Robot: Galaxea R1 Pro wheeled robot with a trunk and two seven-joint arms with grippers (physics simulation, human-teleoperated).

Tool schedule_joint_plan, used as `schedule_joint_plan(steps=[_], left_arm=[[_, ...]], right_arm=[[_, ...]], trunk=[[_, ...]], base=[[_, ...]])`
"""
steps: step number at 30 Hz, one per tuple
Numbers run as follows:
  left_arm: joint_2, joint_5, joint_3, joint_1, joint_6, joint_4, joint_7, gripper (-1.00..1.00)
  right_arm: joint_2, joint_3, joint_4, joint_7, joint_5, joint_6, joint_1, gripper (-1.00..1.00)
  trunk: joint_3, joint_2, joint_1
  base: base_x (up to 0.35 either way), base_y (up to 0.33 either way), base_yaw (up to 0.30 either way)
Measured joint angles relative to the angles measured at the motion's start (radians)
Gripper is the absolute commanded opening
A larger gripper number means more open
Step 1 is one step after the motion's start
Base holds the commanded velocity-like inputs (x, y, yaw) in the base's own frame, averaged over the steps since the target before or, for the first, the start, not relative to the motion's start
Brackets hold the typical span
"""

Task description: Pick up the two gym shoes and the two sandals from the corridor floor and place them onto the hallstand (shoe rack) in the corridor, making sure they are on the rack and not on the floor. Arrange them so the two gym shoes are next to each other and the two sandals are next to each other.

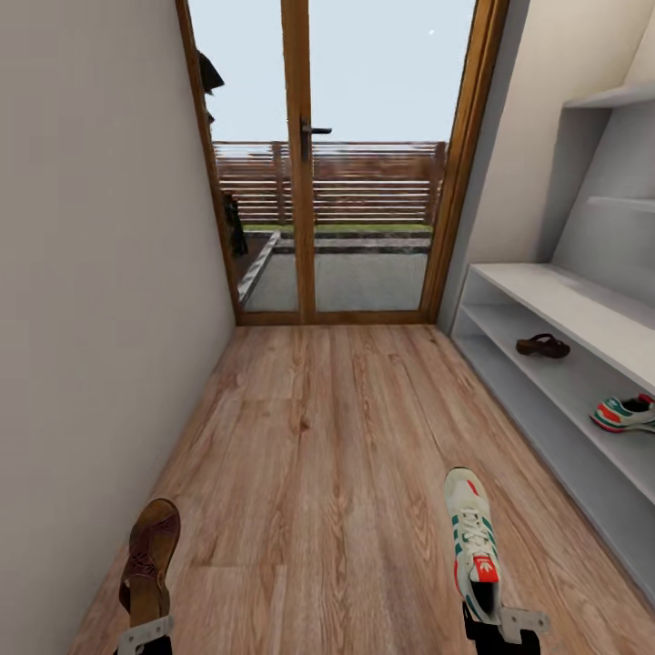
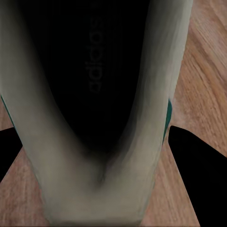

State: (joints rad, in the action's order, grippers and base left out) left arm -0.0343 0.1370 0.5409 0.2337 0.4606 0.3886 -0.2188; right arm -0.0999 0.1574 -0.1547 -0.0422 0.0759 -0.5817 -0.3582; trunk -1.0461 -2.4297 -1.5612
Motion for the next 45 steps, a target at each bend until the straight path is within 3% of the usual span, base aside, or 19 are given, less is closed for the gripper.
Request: schedule_joint_plan(steps=[17,35,45], left_arm=[[0.000,0.000,0.000,0.000,0.000,0.000,0.000,-1.00],[0.002,0.000,0.000,-0.001,0.000,0.000,0.000,-1.00],[0.002,-0.001,0.000,-0.001,0.000,0.000,0.000,-1.00]], right_arm=[[0.000,0.000,0.000,0.000,0.000,0.000,0.000,-1.00],[0.000,0.000,0.000,0.000,0.000,0.000,0.000,-1.00],[0.002,0.001,-0.001,0.000,-0.001,0.000,0.000,-1.00]], trunk=[[0.011,0.000,0.000],[0.012,0.000,0.000],[0.012,0.000,0.000]], base=[[0.340,0.000,-0.141],[0.340,0.000,-0.015],[0.340,0.013,-0.214]])
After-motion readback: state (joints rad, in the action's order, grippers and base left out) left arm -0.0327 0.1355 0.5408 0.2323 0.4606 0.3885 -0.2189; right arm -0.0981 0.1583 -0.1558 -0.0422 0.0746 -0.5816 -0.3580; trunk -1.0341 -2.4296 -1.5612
